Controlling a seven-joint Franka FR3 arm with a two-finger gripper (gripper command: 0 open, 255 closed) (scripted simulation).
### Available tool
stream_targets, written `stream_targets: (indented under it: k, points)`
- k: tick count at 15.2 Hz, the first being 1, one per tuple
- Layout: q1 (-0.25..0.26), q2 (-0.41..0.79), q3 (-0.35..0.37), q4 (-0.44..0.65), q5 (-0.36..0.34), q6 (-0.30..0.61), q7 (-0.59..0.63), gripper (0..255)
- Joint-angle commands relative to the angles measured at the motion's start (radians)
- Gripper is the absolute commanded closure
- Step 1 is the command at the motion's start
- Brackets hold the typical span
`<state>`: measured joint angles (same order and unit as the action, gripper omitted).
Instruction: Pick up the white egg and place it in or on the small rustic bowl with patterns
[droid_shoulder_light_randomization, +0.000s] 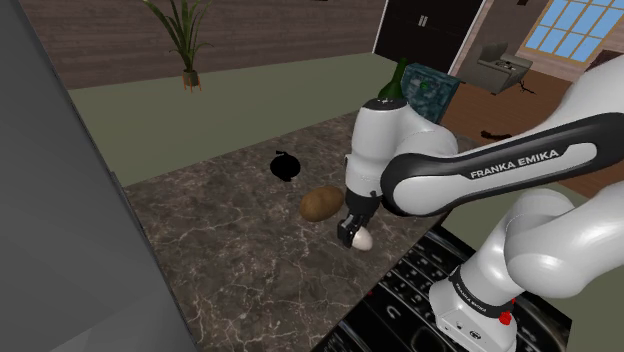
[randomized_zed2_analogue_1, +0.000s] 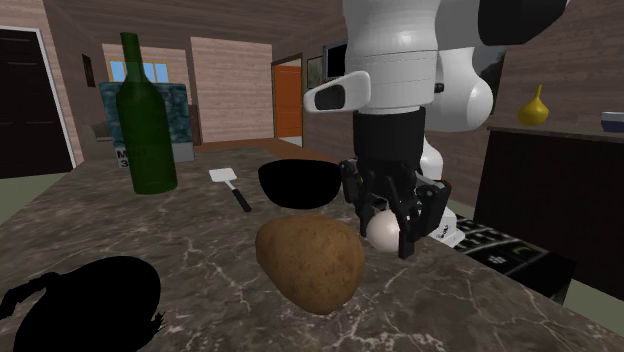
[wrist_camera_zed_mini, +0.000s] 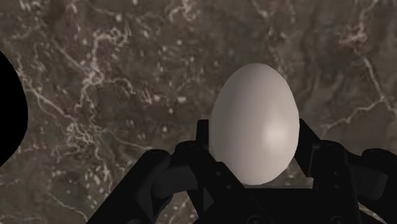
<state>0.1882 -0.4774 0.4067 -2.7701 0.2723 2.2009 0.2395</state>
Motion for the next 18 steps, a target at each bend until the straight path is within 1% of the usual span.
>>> stream_targets:
  k: [1,9,18]
  points:
    - [0.001,-0.019,-0.006,0.013,-0.002,-0.033,0.000,255]
    - [0.003,-0.095,-0.033,0.076,-0.014,-0.170,0.000,255]
    - [0.000,-0.151,-0.061,0.162,-0.032,-0.312,0.003,255]
